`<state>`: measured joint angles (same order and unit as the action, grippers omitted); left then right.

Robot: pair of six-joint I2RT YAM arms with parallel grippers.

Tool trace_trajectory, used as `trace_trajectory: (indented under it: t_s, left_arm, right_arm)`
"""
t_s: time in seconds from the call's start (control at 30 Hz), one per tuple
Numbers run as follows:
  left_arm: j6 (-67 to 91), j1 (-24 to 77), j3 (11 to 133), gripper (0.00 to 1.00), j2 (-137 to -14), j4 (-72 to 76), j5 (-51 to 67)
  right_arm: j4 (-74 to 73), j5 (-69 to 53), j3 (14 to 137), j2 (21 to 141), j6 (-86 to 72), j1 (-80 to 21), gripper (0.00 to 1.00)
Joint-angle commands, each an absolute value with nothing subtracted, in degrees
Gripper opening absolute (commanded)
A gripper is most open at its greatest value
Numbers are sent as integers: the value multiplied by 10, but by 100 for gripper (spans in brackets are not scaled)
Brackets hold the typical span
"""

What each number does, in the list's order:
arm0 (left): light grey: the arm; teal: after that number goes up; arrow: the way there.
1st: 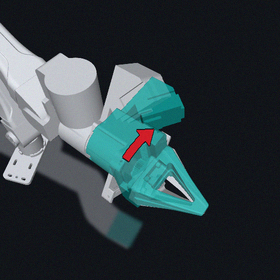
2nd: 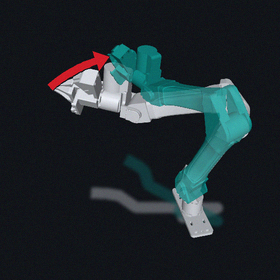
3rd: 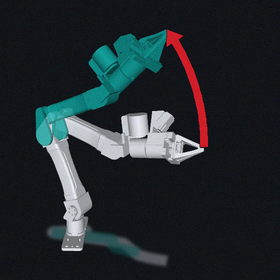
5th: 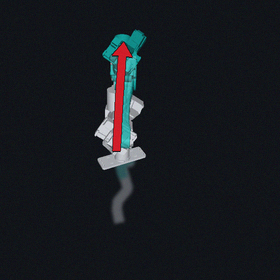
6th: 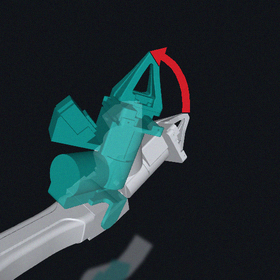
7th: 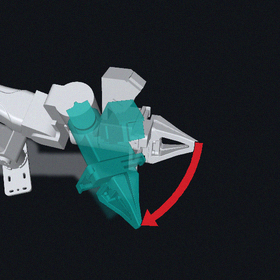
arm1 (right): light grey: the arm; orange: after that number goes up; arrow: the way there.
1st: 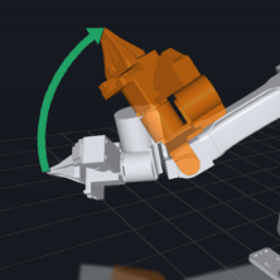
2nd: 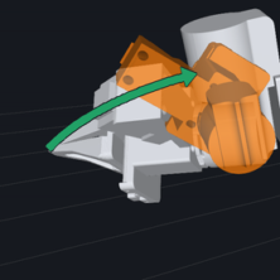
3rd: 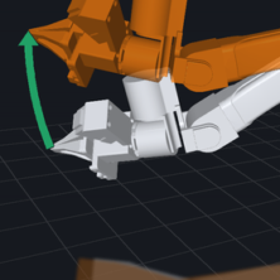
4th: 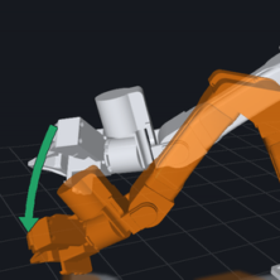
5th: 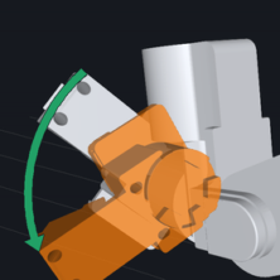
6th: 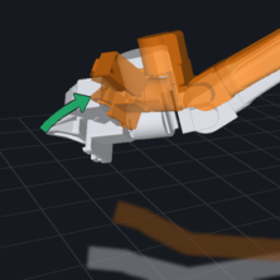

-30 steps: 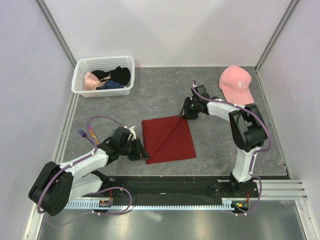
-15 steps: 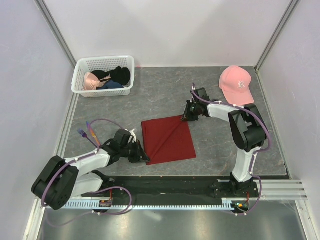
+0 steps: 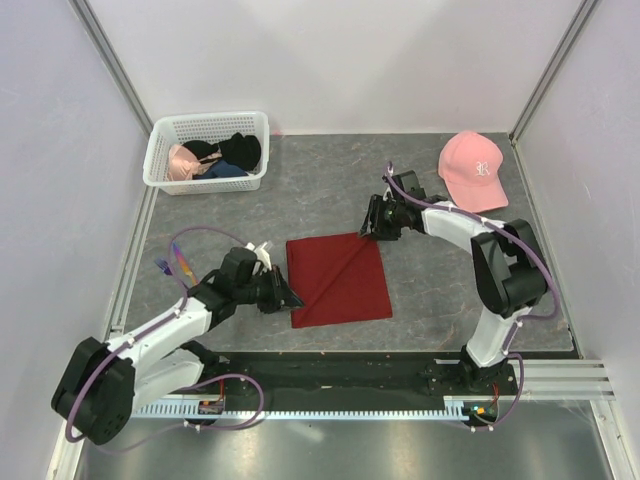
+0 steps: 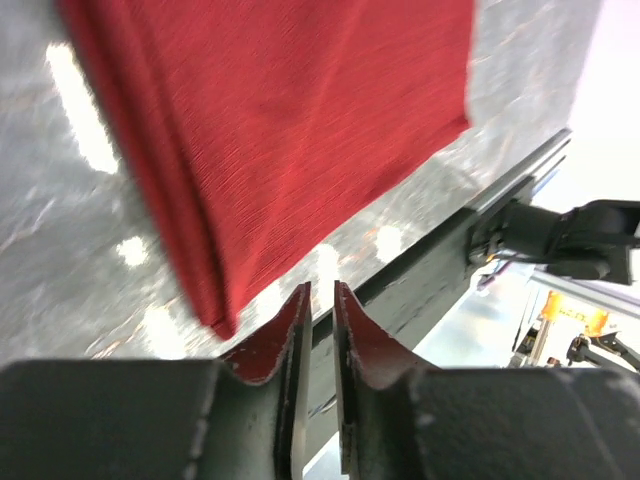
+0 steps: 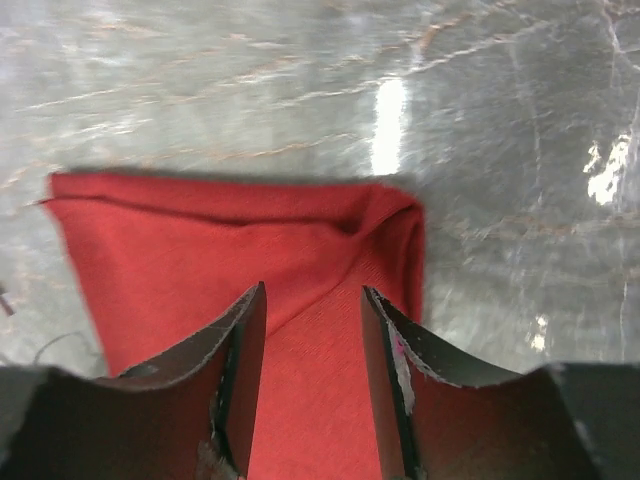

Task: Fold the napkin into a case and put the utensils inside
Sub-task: Smooth out the upper triangle-folded napkin at the center of the board.

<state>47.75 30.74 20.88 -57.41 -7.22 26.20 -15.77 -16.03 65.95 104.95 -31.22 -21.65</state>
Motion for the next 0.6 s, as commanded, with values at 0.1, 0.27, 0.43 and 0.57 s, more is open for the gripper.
trace_trajectory:
  t_s: [0.1, 0.27, 0.43, 0.57]
  left_arm:
    - [492, 309, 198, 14, -620, -43, 285]
    - [493, 309, 158, 13, -616, -24, 260]
    - [486, 309, 134, 12, -644, -2, 247]
    - [476, 309, 122, 11, -646, -2, 255]
  right_arm:
    - [-172, -167, 628, 972, -334, -284, 53]
    - [-63, -242, 589, 988, -380, -333, 40]
    - [27, -273, 544, 1040, -378, -335, 19]
    - [36, -259, 544, 1077, -349, -330, 19]
